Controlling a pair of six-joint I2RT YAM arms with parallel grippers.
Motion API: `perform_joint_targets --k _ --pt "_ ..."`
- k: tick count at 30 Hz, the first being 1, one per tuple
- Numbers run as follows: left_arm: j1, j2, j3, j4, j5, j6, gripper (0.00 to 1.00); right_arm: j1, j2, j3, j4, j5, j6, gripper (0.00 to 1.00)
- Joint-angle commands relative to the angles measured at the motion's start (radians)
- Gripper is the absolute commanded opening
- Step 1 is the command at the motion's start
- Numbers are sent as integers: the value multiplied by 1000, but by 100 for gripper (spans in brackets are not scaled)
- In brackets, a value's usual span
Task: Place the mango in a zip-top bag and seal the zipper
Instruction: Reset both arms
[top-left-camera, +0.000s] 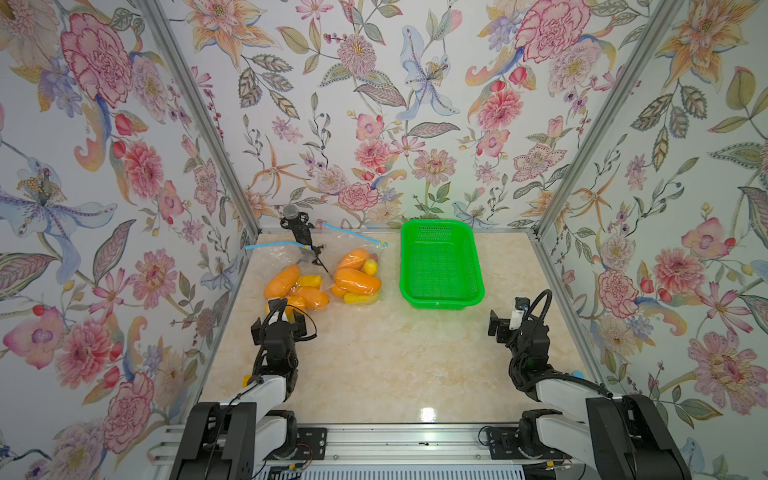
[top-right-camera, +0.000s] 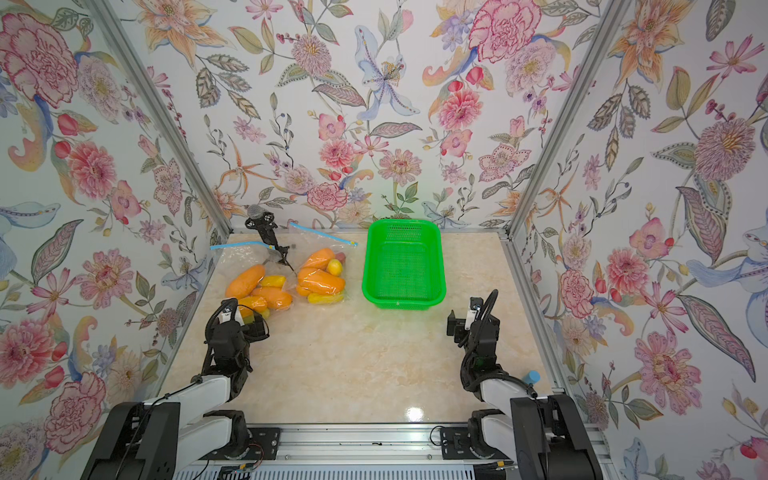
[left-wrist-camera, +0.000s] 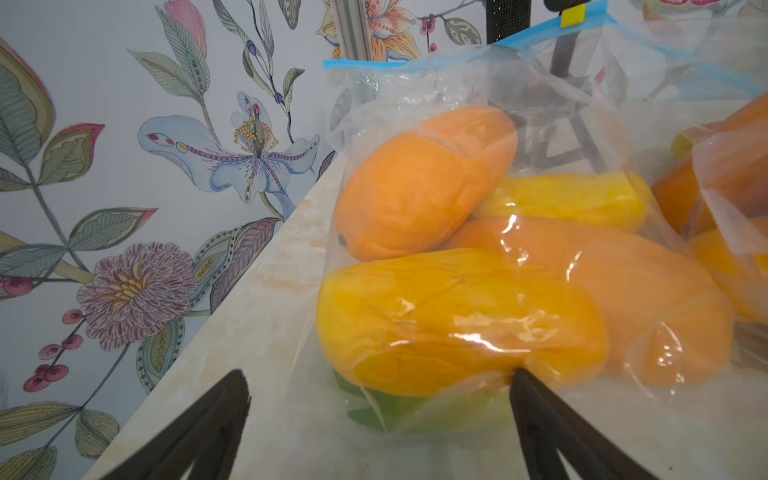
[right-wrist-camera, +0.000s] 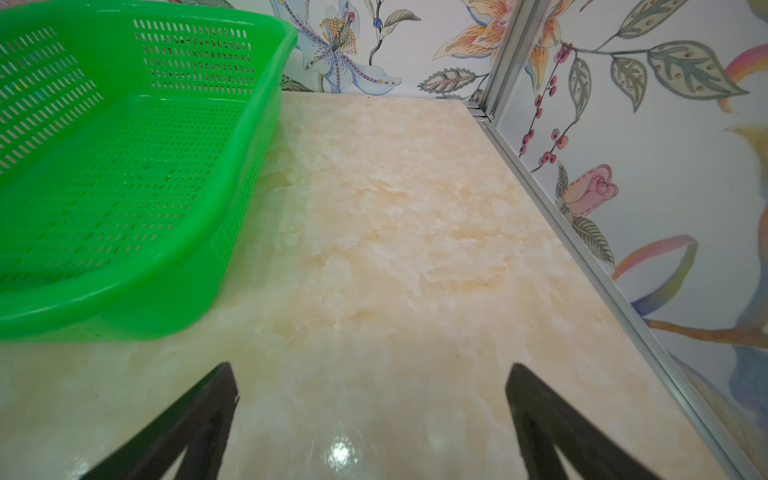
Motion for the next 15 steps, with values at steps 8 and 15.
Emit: perform_joint_targets --k 8,15 --pt "54 231 -7 494 313 133 99 -74 319 124 325 -112 10 100" --pt "25 327 110 387 253 152 99 -50 305 130 290 -76 -5 100"
